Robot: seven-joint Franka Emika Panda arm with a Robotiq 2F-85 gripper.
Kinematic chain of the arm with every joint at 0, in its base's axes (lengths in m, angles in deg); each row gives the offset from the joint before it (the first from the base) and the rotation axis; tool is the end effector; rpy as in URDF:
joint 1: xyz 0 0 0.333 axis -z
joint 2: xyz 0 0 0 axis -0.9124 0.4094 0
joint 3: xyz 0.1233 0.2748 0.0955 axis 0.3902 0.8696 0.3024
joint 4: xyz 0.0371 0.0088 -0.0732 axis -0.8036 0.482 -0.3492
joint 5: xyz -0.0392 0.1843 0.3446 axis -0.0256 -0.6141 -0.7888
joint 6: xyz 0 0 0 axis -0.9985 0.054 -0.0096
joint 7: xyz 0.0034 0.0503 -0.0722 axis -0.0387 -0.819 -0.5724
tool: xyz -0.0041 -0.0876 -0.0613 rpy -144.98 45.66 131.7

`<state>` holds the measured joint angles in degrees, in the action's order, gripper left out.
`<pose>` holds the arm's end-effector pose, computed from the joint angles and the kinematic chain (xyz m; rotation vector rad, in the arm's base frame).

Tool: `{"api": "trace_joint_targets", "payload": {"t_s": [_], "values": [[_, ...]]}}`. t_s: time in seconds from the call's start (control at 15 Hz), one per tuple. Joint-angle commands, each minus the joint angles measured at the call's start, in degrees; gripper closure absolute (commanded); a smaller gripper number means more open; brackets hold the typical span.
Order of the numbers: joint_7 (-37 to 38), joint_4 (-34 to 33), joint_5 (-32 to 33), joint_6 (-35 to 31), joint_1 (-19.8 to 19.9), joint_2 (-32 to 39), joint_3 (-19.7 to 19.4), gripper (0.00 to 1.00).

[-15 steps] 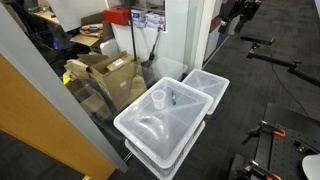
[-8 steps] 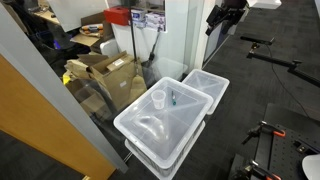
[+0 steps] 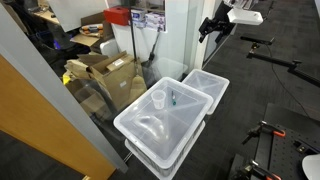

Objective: Put the marker inside the cup

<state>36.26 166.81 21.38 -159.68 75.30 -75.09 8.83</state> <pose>0.5026 -0.2063 0.4184 -2.8260 0.9514 -0.4692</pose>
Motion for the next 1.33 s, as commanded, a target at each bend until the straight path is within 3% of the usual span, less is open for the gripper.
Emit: {"api": "trace_joint_targets", "payload": {"t_s": [0.0,0.8,1.27], "values": [[4.1,-3.3,-3.0,-0.5,0.3,4.6,0.8,0.0],[9.1,-8.7,-7.7,-1.7,-0.2,16.0,3.7,0.0],[8.6,-7.4,-6.2,-0.6,0.0,14.9,3.4,0.0]]}}
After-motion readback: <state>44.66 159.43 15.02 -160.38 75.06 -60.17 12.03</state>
